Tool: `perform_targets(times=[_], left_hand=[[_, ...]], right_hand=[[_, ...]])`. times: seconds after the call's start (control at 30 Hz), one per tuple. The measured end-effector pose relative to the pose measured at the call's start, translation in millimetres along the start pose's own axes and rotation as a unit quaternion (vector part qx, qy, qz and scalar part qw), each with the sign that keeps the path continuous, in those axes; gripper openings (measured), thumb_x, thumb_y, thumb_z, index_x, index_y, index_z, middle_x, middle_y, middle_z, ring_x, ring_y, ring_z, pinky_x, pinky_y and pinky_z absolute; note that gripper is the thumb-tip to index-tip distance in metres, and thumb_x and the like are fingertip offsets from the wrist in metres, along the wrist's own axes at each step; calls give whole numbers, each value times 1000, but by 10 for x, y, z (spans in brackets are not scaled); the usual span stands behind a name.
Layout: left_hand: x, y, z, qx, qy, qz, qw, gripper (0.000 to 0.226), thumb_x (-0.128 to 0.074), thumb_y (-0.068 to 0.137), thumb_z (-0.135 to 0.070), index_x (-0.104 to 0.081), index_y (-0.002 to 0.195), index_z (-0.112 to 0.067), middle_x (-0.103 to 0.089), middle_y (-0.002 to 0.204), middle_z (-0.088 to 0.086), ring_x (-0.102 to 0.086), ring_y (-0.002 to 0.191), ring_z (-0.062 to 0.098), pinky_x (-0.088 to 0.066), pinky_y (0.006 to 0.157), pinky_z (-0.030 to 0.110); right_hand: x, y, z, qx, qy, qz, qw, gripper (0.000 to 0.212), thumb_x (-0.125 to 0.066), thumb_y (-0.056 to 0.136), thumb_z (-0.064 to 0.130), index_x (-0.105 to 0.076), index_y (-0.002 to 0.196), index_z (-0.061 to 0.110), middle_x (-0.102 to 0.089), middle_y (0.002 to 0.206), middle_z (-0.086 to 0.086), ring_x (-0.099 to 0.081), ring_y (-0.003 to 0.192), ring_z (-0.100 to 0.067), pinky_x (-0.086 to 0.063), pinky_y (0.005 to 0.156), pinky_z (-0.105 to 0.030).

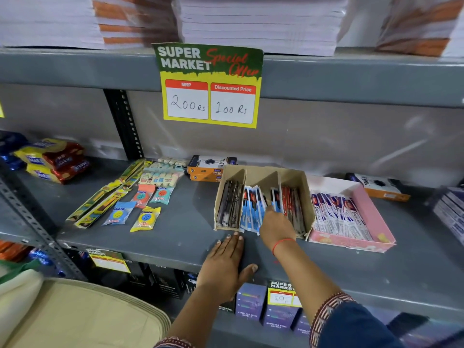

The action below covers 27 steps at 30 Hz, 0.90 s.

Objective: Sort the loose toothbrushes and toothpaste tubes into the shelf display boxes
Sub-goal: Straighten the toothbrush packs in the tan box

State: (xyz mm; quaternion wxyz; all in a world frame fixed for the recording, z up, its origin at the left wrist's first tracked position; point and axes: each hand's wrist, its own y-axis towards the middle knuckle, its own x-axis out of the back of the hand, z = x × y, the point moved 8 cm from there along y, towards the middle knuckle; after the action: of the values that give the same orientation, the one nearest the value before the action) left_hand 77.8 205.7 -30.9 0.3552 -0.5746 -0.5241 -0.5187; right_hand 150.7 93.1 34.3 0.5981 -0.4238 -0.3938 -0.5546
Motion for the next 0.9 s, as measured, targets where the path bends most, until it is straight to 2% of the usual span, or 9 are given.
perform_targets(times=[0.13,0.27,0.37,0.5,0.57,0.67,0.77,0.9], left_hand=[[-15,6,2,1,-2,6,1000,75,-20,90,-63,0,146,-17,-4,157,2,0,143,14,13,107,24],[-19,5,8,-1,-5,3,1000,75,-20,90,-64,-1,146,-17,-6,157,3,0,143,14,13,107,24],[-22,2,16,-2,-10,-3,1000,76,-20,89,-64,-2,146,-17,-7,157,2,-1,143,14,13,107,24],[-30,8,11,-9,-5,-8,1000,76,-19,89,-65,-4,146,-18,-11,157,2,-4,143,14,9,110,25],[-28,12,2,-11,-5,-10,1000,75,-19,88,-65,-7,146,-19,-13,156,2,-5,143,14,7,111,27],[-21,13,7,-9,-12,-12,1000,74,-21,88,-65,-8,146,-21,-13,156,1,-7,143,14,8,110,25],[-21,12,12,-7,-10,-12,1000,75,-20,88,-65,-4,146,-21,-9,157,1,-4,143,14,10,109,25],[-20,7,10,-7,-14,-11,1000,76,-19,88,-66,-3,146,-20,-9,157,1,-5,143,15,9,110,25]], right_hand=[[-36,-3,-47,-22,46,5,999,48,-38,90,-5,-36,137,-2,-64,115,-25,-63,107,-38,-53,86,-41],[-79,-17,-13,-13,-4,18,1000,35,-39,91,-3,-51,123,-1,-64,119,-21,-62,110,-35,-53,88,-40],[-80,-55,127,29,-86,19,996,32,-40,91,-4,-59,116,1,-63,119,-17,-63,109,-32,-54,84,-37],[-129,-101,377,103,-131,7,986,30,-43,90,2,-58,116,3,-60,118,-15,-62,107,-32,-53,79,-38],[-238,-113,419,111,-116,55,986,27,-44,90,10,-59,113,5,-61,115,-15,-62,104,-33,-50,76,-38],[-312,-99,411,102,-85,104,986,27,-43,90,11,-60,110,4,-62,115,-17,-62,104,-35,-50,79,-37],[-245,-83,400,96,-67,94,989,27,-43,89,8,-60,109,1,-61,117,-19,-61,105,-36,-50,84,-39],[-176,-125,419,96,-61,72,991,26,-42,89,9,-57,110,3,-63,114,-17,-62,103,-36,-51,81,-39]])
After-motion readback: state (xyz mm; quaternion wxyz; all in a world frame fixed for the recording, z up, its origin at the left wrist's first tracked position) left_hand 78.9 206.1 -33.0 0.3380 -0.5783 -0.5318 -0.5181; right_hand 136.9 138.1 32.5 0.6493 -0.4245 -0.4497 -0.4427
